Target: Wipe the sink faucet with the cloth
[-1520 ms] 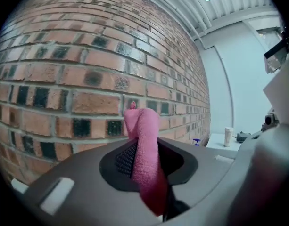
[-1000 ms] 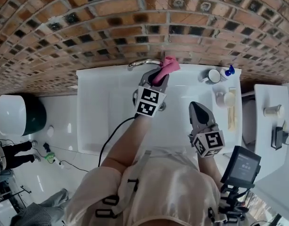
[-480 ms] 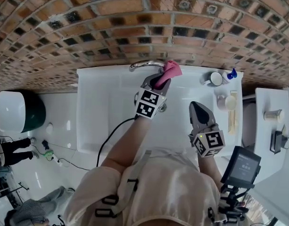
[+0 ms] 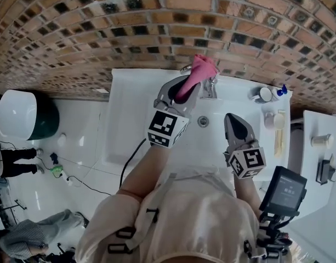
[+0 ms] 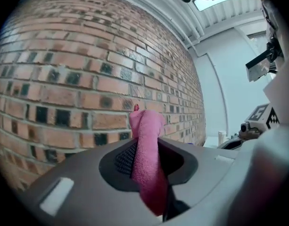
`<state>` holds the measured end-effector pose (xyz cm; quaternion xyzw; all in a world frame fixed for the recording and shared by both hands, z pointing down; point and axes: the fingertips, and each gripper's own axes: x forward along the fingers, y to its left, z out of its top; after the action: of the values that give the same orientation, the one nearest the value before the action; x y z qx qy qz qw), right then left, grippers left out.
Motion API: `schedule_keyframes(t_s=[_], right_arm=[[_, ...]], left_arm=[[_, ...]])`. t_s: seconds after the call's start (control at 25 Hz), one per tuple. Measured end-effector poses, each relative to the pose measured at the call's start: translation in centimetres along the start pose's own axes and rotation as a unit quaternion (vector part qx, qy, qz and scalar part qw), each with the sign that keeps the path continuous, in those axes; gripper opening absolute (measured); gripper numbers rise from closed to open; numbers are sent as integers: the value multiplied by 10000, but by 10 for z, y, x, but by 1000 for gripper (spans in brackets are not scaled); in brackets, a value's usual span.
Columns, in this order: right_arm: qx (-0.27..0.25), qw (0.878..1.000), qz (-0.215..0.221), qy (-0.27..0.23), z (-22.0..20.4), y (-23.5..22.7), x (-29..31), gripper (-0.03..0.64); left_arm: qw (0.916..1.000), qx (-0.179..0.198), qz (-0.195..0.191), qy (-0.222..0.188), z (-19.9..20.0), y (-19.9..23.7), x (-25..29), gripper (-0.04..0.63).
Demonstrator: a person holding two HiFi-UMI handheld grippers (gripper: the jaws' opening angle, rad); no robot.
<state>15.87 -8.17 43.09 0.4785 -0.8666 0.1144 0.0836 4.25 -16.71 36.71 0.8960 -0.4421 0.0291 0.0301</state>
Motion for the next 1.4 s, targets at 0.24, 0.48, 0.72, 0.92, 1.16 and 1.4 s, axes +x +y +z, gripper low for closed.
schedule_keyframes(t_s=[0.24, 0.48, 0.72, 0.92, 1.16, 1.4], right_arm=[[-115, 9993, 348, -53, 8, 64, 25, -9], [-114, 9978, 643, 57, -2, 124, 51, -8], [-68, 9960, 859, 228, -19, 170, 71, -8], [83, 9956, 792, 497, -43, 177, 81, -8], [276, 9946, 693, 719, -68, 175, 89, -9], [343, 9938, 638, 838, -80, 166, 99, -8]], left_arm=[[9981, 58, 607, -27, 3, 54, -88, 87], [9915, -240, 1199, 445, -45, 107, -165, 87], [9746, -909, 1626, 1243, -133, 150, -221, 87], [9559, -1585, 1688, 1809, -206, 158, -243, 87], [9347, -1617, 1594, 2733, -285, 153, -246, 87], [9229, -1497, 1626, 3153, -319, 157, -242, 94]])
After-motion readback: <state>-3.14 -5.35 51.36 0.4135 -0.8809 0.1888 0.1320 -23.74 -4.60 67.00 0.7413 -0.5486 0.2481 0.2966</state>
